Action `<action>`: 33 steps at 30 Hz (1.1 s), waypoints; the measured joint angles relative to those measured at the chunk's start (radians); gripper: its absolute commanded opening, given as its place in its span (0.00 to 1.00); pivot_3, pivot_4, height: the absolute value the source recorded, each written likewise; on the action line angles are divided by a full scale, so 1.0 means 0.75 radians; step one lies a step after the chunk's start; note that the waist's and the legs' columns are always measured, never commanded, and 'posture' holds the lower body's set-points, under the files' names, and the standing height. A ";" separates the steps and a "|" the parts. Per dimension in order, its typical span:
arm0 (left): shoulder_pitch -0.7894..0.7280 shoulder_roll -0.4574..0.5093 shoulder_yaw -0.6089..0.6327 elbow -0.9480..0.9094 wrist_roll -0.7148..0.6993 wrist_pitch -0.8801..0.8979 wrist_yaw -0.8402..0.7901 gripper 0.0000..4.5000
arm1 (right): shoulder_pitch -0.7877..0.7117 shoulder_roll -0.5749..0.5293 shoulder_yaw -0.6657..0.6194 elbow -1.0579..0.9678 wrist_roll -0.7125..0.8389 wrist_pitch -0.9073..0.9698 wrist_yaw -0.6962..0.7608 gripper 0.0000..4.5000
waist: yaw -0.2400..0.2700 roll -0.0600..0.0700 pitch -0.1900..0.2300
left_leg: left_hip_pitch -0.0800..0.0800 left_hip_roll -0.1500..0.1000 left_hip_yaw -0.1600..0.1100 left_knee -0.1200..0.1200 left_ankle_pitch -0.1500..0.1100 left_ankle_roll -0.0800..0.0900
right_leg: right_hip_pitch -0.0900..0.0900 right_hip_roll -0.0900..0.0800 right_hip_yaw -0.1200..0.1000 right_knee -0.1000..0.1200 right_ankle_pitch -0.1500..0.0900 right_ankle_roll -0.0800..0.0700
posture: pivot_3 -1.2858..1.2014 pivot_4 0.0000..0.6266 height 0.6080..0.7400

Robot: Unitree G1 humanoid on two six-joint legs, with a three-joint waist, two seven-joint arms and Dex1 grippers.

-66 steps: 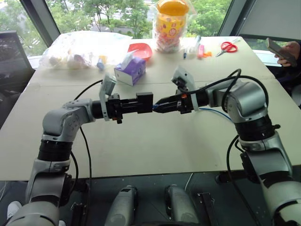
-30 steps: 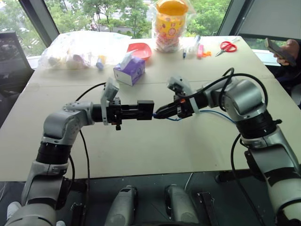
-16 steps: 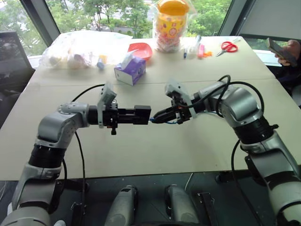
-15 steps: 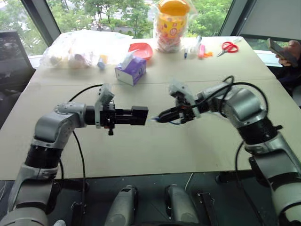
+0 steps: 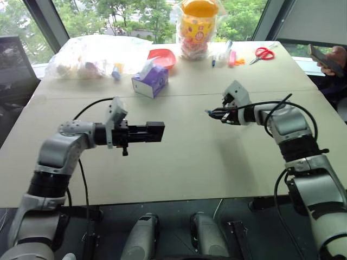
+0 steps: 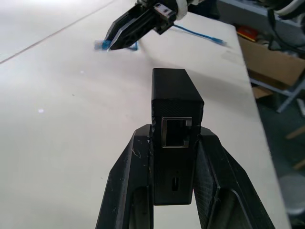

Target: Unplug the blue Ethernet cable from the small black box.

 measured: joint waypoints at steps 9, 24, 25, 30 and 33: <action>-0.083 -0.289 -0.096 0.334 0.262 -0.364 0.245 0.11 | 0.189 -0.060 -0.204 -0.431 0.056 0.235 -0.171 0.82 | 0.000 0.000 0.000 | -0.002 0.000 -0.004 -0.002 -0.001 0.002 | -0.001 0.000 -0.003 0.001 0.003 0.005 | 0.52 0.24 1.00; -0.136 -0.344 -0.036 0.827 0.347 -0.680 0.301 0.84 | 0.736 -0.160 -0.326 -1.341 0.329 0.727 -0.185 0.84 | -0.008 0.000 -0.001 | 0.001 0.001 -0.003 0.006 -0.001 0.003 | 0.004 0.001 -0.003 0.001 0.002 0.005 | 0.52 0.24 1.00; -0.133 -0.330 -0.034 0.828 0.347 -0.684 0.291 0.96 | 0.749 -0.171 -0.339 -1.355 0.338 0.735 -0.185 0.84 | -0.008 0.000 -0.001 | 0.002 0.001 -0.003 0.006 -0.001 0.003 | 0.004 0.001 -0.003 0.001 0.002 0.003 | 0.52 0.24 1.00; -0.082 -0.232 0.001 0.730 0.309 -0.575 0.216 0.99 | 0.805 -0.241 -0.376 -1.399 0.388 0.739 -0.160 0.84 | -0.010 0.000 -0.001 | 0.002 0.002 -0.003 0.004 -0.001 0.003 | 0.004 0.002 -0.003 0.001 0.000 0.001 | 0.52 0.24 1.00; -0.023 -0.134 0.038 0.606 0.259 -0.441 0.154 0.99 | 0.828 -0.275 -0.393 -1.402 0.407 0.733 -0.147 0.84 | -0.006 0.000 -0.001 | 0.002 0.002 -0.004 0.004 -0.001 0.003 | 0.004 0.001 -0.003 0.001 0.000 0.001 | 0.52 0.24 1.00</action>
